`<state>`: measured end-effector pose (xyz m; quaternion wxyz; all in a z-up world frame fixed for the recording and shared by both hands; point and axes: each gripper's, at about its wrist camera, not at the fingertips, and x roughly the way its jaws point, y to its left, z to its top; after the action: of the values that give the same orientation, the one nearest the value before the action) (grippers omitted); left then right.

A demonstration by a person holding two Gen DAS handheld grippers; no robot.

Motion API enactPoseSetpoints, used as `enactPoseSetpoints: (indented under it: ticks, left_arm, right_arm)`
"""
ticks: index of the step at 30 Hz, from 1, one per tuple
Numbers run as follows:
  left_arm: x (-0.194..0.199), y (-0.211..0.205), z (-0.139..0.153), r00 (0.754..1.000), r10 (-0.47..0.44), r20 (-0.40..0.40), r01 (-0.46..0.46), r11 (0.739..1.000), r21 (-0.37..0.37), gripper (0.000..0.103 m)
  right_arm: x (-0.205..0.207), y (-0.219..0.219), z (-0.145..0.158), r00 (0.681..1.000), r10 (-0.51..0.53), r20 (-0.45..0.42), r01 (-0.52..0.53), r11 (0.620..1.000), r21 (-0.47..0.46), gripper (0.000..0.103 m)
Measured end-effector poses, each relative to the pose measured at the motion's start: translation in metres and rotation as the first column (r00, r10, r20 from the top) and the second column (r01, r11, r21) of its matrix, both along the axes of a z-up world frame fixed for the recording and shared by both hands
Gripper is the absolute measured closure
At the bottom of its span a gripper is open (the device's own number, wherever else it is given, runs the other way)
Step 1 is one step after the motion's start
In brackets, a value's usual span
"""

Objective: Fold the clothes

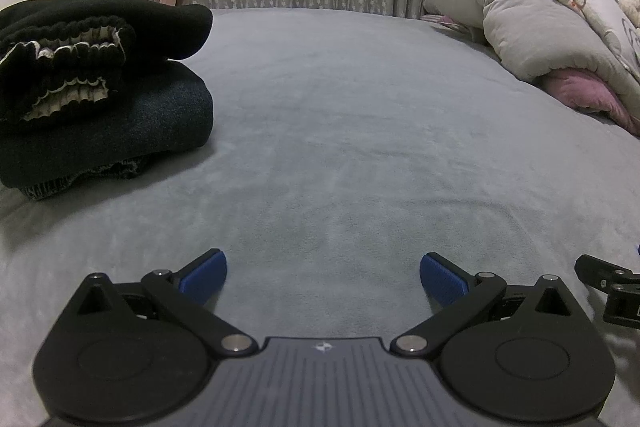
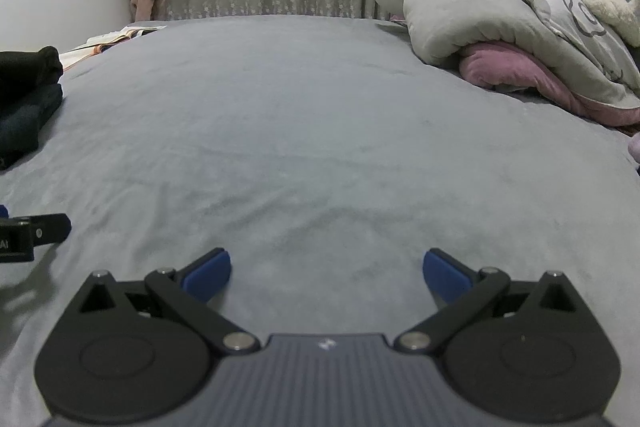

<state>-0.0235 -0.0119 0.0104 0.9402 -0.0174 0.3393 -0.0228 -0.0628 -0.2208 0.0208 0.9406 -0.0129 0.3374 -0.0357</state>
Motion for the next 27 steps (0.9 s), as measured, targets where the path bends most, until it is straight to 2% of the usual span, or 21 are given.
enactPoseSetpoints:
  ticks: [27]
  left_arm:
    - [0.0007,-0.0040,0.0007,1.000,0.018,0.001,-0.018,1.000,0.016,0.000]
  right_arm:
    - [-0.0021,0.0019,-0.0018,1.000,-0.002,0.004,0.002,1.000,0.003,0.000]
